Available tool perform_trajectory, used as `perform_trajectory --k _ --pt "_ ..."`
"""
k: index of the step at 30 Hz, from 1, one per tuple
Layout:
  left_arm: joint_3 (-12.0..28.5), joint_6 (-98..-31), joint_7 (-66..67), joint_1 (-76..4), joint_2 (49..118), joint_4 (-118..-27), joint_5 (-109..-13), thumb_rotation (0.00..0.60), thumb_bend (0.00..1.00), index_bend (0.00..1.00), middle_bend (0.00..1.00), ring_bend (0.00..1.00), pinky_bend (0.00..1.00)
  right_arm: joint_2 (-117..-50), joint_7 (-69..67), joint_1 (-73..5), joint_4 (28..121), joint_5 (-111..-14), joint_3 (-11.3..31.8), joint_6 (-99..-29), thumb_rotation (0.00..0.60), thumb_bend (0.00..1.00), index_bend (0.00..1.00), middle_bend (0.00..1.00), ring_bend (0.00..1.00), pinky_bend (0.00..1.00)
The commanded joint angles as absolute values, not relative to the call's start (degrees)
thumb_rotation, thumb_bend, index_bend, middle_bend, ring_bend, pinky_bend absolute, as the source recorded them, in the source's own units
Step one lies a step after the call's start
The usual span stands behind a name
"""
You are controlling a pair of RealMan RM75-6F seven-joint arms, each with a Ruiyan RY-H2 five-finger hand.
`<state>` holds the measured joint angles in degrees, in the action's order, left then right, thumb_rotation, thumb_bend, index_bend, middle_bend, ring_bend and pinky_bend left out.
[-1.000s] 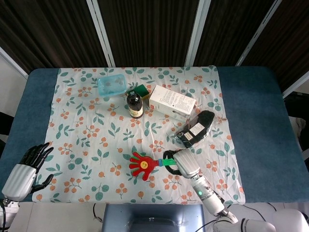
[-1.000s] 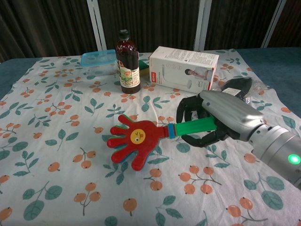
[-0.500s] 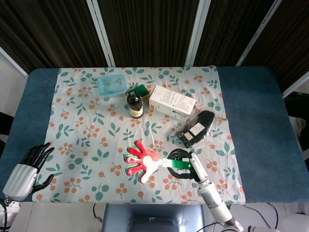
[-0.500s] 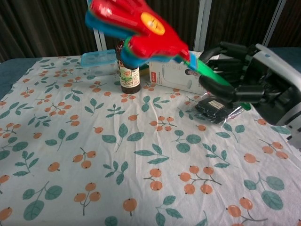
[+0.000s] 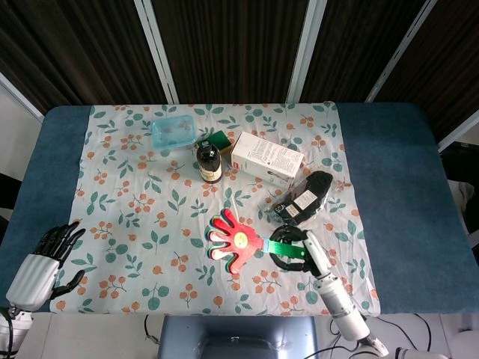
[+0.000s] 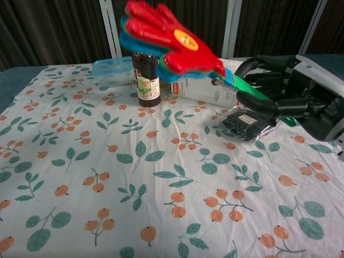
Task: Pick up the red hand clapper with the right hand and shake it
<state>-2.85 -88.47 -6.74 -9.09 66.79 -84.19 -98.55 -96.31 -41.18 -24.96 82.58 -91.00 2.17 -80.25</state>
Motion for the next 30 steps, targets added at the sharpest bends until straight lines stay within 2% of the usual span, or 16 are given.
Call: perform_trajectory --k 1,2,4,7,9,12,14,16,19,22,26,30 --pt "-2.9 -88.3 -6.8 -9.1 66.8 -84.2 -98.5 0.6 0.32 0.0 0.0 0.0 0.1 -91.8 0.0 -28.5 87.0 -77.5 2.3 -60.9 0.6 0.53 0.91 0.75 0.86 0.93" --pt "-2.9 -88.3 -6.9 -9.2 66.8 -84.2 -98.5 0.6 0.32 0.0 0.0 0.0 0.1 -91.5 1.9 -28.6 88.4 -76.4 2.4 -60.3 0.6 0.54 0.91 0.75 0.87 0.93" --pt "-2.9 -88.5 -7.0 -9.1 66.7 -84.2 -98.6 0.6 0.32 0.0 0.0 0.0 0.1 -91.0 -3.9 -27.4 93.8 -79.8 3.4 -64.1 0.6 0.54 0.91 0.75 0.87 0.93" --pt "-2.9 -88.6 -7.0 -9.0 66.7 -84.2 -98.6 0.6 0.32 0.0 0.0 0.0 0.1 -91.2 -16.4 -24.8 96.8 -89.8 2.7 -73.3 0.6 0.54 0.91 0.75 0.87 0.93" --pt "-2.9 -88.7 -7.0 -8.9 66.7 -84.2 -98.6 0.6 0.32 0.0 0.0 0.0 0.1 -93.3 -24.1 -22.3 95.2 -98.0 1.8 -83.5 0.6 0.54 0.91 0.75 0.87 0.93" --pt "-3.0 -88.7 -6.9 -8.9 66.7 -84.2 -98.7 0.6 0.32 0.0 0.0 0.0 0.1 -96.8 -33.0 -19.0 92.8 -104.2 1.2 -95.5 0.6 0.54 0.91 0.75 0.87 0.93" --pt "-3.1 -88.8 -6.8 -8.9 66.7 -84.3 -98.9 0.6 0.32 0.0 0.0 0.0 0.1 -98.2 -37.8 -17.1 91.6 -105.6 0.7 -101.0 0.6 0.54 0.91 0.76 0.87 0.93" --pt "-3.1 -88.9 -6.7 -8.8 66.8 -84.3 -99.0 0.6 0.32 0.0 0.0 0.0 0.1 -101.1 -39.0 -15.7 88.5 -104.5 2.6 -104.8 0.6 0.54 0.91 0.76 0.87 0.93" --pt "-3.3 -88.8 -6.5 -8.8 66.8 -84.4 -99.2 0.6 0.32 0.0 0.0 0.0 0.1 -103.5 -42.7 -15.7 83.5 -101.9 2.9 -103.9 0.6 0.54 0.9 0.76 0.87 0.93" --pt "-3.2 -88.9 -6.4 -8.8 66.8 -84.3 -99.2 0.6 0.32 0.0 0.0 0.0 0.1 -104.9 -42.5 -17.1 79.6 -98.0 4.4 -99.0 0.6 0.55 0.89 0.76 0.87 0.93" --pt "-3.1 -88.5 -6.5 -8.9 66.9 -84.3 -98.9 0.6 0.32 0.0 0.0 0.0 0.1 -105.7 -39.9 -20.8 74.0 -96.0 4.0 -89.6 0.6 0.55 0.89 0.76 0.87 0.93" --pt "-3.0 -88.3 -6.7 -9.0 66.8 -84.2 -98.6 0.6 0.32 0.0 0.0 0.0 0.1 -104.1 -23.1 -24.6 70.6 -92.8 2.4 -75.7 0.6 0.55 0.9 0.76 0.87 0.94"
